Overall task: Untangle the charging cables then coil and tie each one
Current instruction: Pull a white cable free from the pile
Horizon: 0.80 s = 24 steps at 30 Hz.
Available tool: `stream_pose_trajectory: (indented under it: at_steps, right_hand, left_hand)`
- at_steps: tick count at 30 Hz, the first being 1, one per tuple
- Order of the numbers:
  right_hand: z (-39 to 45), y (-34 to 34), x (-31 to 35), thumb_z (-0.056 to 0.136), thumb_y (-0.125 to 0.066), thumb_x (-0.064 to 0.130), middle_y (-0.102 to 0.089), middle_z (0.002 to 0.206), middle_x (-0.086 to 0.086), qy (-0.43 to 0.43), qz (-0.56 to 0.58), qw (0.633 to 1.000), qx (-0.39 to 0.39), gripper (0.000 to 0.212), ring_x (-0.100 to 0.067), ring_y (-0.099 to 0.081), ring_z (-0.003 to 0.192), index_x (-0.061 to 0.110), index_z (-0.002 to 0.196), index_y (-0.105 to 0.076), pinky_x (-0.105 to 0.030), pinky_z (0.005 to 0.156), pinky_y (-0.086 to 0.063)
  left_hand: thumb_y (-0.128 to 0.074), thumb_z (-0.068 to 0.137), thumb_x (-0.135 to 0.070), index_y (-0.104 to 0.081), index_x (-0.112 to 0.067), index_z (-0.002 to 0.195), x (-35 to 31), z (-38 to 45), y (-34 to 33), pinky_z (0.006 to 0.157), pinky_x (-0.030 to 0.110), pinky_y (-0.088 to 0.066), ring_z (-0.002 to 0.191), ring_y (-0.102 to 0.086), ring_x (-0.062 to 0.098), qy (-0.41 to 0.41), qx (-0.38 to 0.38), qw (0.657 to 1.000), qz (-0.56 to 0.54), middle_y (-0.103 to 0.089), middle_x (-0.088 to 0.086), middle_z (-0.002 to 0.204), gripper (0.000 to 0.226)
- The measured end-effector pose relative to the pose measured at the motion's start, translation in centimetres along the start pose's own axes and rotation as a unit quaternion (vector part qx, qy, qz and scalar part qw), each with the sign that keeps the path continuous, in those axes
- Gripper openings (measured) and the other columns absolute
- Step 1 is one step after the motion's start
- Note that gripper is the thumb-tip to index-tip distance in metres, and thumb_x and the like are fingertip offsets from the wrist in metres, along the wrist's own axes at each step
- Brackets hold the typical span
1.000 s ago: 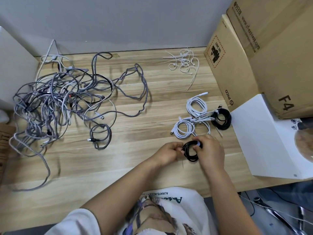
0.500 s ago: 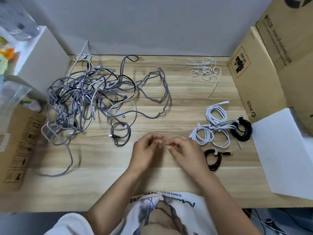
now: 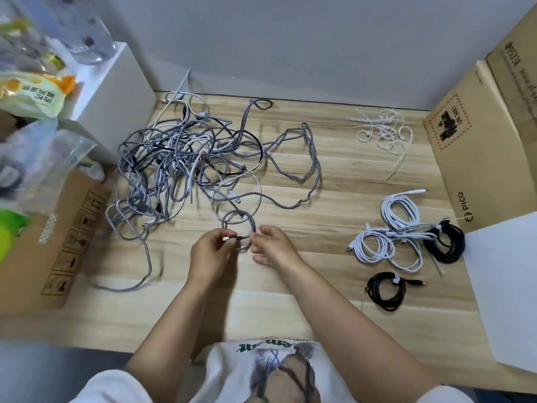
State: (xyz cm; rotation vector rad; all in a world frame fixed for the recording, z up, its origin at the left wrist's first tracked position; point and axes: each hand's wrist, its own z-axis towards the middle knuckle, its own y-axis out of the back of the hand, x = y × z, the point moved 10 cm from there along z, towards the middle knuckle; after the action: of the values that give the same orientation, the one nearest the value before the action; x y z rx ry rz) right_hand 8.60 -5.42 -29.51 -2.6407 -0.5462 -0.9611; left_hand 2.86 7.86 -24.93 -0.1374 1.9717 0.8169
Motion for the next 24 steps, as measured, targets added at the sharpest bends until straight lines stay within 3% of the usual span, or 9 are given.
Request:
stream_pose_trajectory:
  at_steps: [3,5,7,10,13,15,19,22,24]
  right_hand:
    - [0.4,0.8,1.0,0.081,-0.069,0.036,-0.057,0.116,-0.009,0.033,-0.068,0.996,-0.051,0.060,-0.014,-0.055,0.081,0.019,0.130,-0.039,-0.023,0.062,-0.047]
    - [0.2,2.4,2.8,0.074,-0.072,0.040,-0.052,0.127,-0.012,0.099,-0.226,0.959,-0.137,0.068,-0.024,-0.052,0.107,0.017,0.132,-0.044,-0.031,0.086,-0.046]
    - [-1.0,3.6,5.1,0.076,-0.068,0.029,-0.047,0.125,-0.012,0.159,-0.323,0.909,-0.210,0.058,-0.028,-0.043,0.120,0.018,0.129,-0.048,-0.035,0.103,-0.035]
    - [-3.3,3.3,9.4,0.071,-0.061,0.008,-0.051,0.113,-0.011,0.275,-0.358,0.852,-0.264,0.039,-0.031,-0.048,0.109,0.017,0.110,-0.058,-0.040,0.096,-0.038]
    - [-3.7,-0.3,11.7,0.072,-0.056,0.001,-0.063,0.100,-0.006,0.343,-0.363,0.849,-0.172,0.024,-0.026,-0.056,0.099,0.013,0.091,-0.067,-0.038,0.089,-0.042]
    - [-2.6,-2.3,11.2,0.078,-0.054,0.007,-0.068,0.099,-0.006,0.291,-0.411,0.857,-0.108,0.021,-0.027,-0.061,0.097,0.014,0.089,-0.071,-0.035,0.085,-0.048]
    - [-0.7,-3.3,8.3,0.084,-0.055,0.016,-0.059,0.122,-0.010,0.177,-0.539,0.821,-0.064,0.032,-0.029,-0.053,0.116,0.013,0.114,-0.065,-0.033,0.094,-0.045]
    - [-0.6,-3.7,7.5,0.085,-0.056,0.012,-0.063,0.119,-0.004,0.180,-0.461,0.868,-0.023,0.032,-0.021,-0.055,0.114,0.017,0.116,-0.064,-0.027,0.095,-0.041]
    - [-0.9,-3.3,7.8,0.086,-0.056,0.007,-0.070,0.104,-0.002,0.206,-0.391,0.897,-0.036,0.024,-0.021,-0.062,0.102,0.017,0.103,-0.069,-0.031,0.092,-0.046]
  left_hand:
    - [-0.064,0.083,0.003,-0.064,-0.023,0.079,-0.8,-0.1,-1.5,0.070,0.007,-0.044,0.070,-0.063,-0.003,-0.017,0.055,0.998,-0.011,-0.069,-0.009,0.079,0.027]
    - [-0.063,0.080,0.007,-0.064,-0.025,0.078,-1.3,-0.3,-2.7,0.072,0.007,-0.044,0.069,-0.060,-0.009,-0.034,0.101,0.994,0.007,-0.068,-0.011,0.079,0.032]
    - [-0.063,0.080,0.008,-0.064,-0.020,0.080,-1.7,-0.6,-3.8,0.071,0.007,-0.042,0.068,-0.058,-0.011,-0.043,0.131,0.990,0.025,-0.067,-0.006,0.079,0.028]
    - [-0.063,0.081,0.005,-0.062,-0.026,0.075,-2.0,-0.8,-5.3,0.072,0.014,-0.045,0.069,-0.061,-0.002,-0.051,0.171,0.982,0.052,-0.067,-0.005,0.075,0.032]
    - [-0.061,0.080,0.004,-0.058,-0.024,0.070,-2.6,-1.0,-6.4,0.068,0.016,-0.044,0.073,-0.061,0.015,-0.065,0.186,0.977,0.082,-0.068,0.001,0.077,0.029]
    - [-0.055,0.079,-0.005,-0.062,-0.014,0.071,-3.4,-1.0,-6.4,0.057,0.012,-0.039,0.068,-0.059,0.013,-0.073,0.166,0.979,0.094,-0.070,0.011,0.080,0.014]
    - [-0.036,0.072,-0.024,-0.065,0.000,0.104,-3.3,-0.9,-6.5,0.077,0.038,-0.050,0.096,-0.062,0.031,-0.064,0.149,0.982,0.095,-0.067,0.021,0.104,0.050]
    - [-0.034,0.072,-0.025,-0.062,0.002,0.108,-3.2,-1.1,-6.9,0.076,0.032,-0.044,0.100,-0.061,0.032,-0.063,0.164,0.978,0.112,-0.065,0.021,0.108,0.053]
    - [-0.041,0.075,-0.023,-0.065,-0.006,0.089,-3.1,-1.0,-7.1,0.061,0.025,-0.038,0.086,-0.061,0.028,-0.065,0.194,0.972,0.116,-0.067,0.018,0.090,0.032]
